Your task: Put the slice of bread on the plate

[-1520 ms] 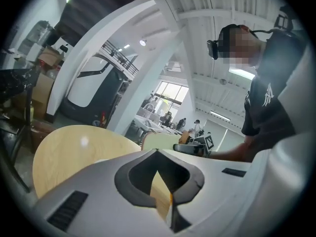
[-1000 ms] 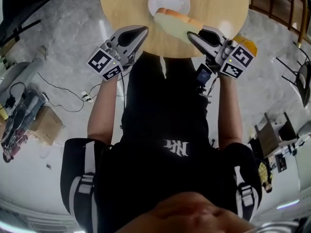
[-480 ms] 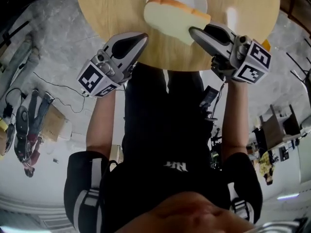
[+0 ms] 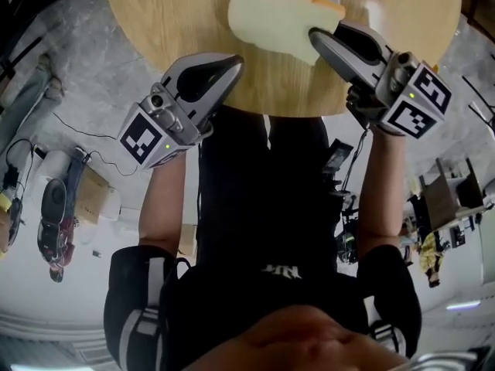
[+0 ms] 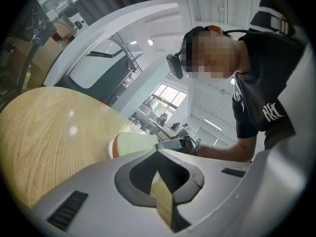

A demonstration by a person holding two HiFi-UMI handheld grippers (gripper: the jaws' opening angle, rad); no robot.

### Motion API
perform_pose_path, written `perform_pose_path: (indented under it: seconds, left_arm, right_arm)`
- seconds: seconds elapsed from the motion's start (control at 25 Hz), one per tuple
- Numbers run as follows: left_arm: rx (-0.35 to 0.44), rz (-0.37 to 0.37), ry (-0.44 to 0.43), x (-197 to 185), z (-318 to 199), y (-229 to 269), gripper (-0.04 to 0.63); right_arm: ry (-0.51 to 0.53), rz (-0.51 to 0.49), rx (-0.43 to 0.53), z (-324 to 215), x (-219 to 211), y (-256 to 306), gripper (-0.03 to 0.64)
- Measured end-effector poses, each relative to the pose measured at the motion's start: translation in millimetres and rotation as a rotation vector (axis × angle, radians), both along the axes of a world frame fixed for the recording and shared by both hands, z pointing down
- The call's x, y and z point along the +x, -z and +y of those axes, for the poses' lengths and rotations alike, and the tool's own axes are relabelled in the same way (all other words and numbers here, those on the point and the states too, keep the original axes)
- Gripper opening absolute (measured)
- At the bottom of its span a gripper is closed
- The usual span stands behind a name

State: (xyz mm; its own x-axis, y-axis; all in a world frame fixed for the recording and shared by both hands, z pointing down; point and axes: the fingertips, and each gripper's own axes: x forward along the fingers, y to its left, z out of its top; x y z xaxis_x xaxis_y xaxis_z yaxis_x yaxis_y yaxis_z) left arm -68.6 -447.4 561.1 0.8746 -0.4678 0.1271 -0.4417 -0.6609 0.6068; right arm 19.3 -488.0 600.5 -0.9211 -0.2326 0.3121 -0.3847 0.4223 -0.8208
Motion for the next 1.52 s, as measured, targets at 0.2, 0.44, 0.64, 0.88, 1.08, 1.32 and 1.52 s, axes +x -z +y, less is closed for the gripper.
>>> perform_pose_path:
  seconds: [0.2,0.44,0.64,0.88,1.08,1.32,1.52]
  left_arm:
    - [-0.001,-0.011,-0.023,5.4,3.3,-0.1,0.005]
    - [0.003,-0.006,-0.032,6.3,3.0,2.6,0.005]
    - [0.016,0.001,-0.037,7.6,0.0,5.4,0.005]
    - [0.044,0.004,-0.052,7.2,-0.7,6.0,0.005]
    - [0.092,0.023,-0.045,2.9,-9.0,22.1,0.005]
    - [0.243,0.071,-0.091,5.7,-22.8,93.6,0.005]
    - [0.264,0.074,-0.147,-6.1,1.6,146.8,0.005]
  right_arm:
    - [0.006,0.229,0.1,-7.5,11.5,-8.7,0.149]
    - [0.0,0.419,0.237,-16.6,13.8,-11.7,0.172]
    - [0.011,0.632,0.454,-28.0,18.5,-8.7,0.193]
    - [0.0,0.695,0.587,-35.4,19.9,-0.2,0.192]
    - [0.056,0.667,0.712,-30.5,14.9,22.8,0.192]
    - [0.15,0.46,0.733,-7.0,-11.4,60.4,0.0]
    - [0.081,0.143,0.684,40.9,-51.0,149.7,-0.003]
